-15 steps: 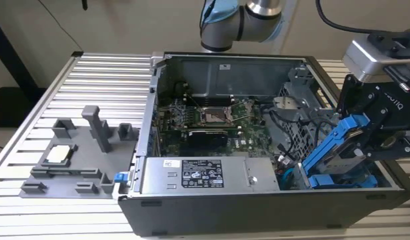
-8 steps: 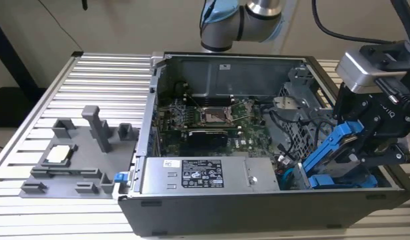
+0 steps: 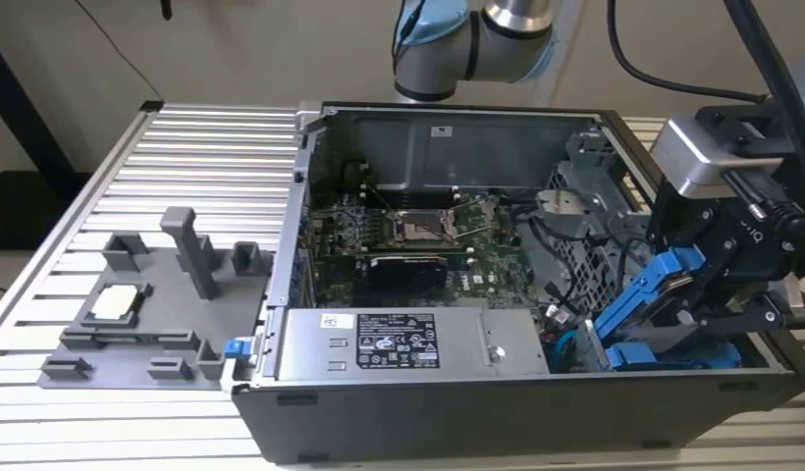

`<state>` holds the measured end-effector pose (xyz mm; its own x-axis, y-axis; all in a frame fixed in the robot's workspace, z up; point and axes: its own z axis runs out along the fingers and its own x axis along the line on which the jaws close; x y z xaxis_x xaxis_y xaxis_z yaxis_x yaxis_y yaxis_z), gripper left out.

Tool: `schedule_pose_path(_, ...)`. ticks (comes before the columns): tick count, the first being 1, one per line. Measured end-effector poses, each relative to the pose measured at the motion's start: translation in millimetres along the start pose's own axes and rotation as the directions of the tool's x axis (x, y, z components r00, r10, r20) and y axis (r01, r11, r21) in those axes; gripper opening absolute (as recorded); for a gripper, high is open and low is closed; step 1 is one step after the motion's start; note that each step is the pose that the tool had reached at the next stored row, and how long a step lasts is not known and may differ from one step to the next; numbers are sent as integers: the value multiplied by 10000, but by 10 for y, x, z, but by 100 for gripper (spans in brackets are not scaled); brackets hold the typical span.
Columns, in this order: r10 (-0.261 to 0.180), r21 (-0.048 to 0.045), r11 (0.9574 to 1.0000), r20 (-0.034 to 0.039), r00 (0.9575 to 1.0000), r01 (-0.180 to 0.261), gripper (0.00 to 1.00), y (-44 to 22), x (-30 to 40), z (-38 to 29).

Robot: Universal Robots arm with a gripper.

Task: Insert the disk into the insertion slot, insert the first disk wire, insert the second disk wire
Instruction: 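Insert the disk into the insertion slot, then insert the first disk wire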

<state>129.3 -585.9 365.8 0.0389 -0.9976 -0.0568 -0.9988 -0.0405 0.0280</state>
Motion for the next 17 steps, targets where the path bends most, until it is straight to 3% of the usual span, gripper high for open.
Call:
schedule_pose_path(6,-4,1,10000,5,10000,4,33,-1,0,2)
schedule_pose_path(7,-5,0,10000,4,10000,5,34,-1,0,2)
schedule_pose_path(10,-6,0,10000,2,10000,6,52,-1,0,2)
schedule_pose_path(12,-7,0,10000,2,10000,7,52,0,0,1)
schedule_pose_path(13,-7,0,10000,3,10000,7,58,0,0,2)
schedule_pose_path(17,-7,0,10000,1,10000,7,58,0,0,1)
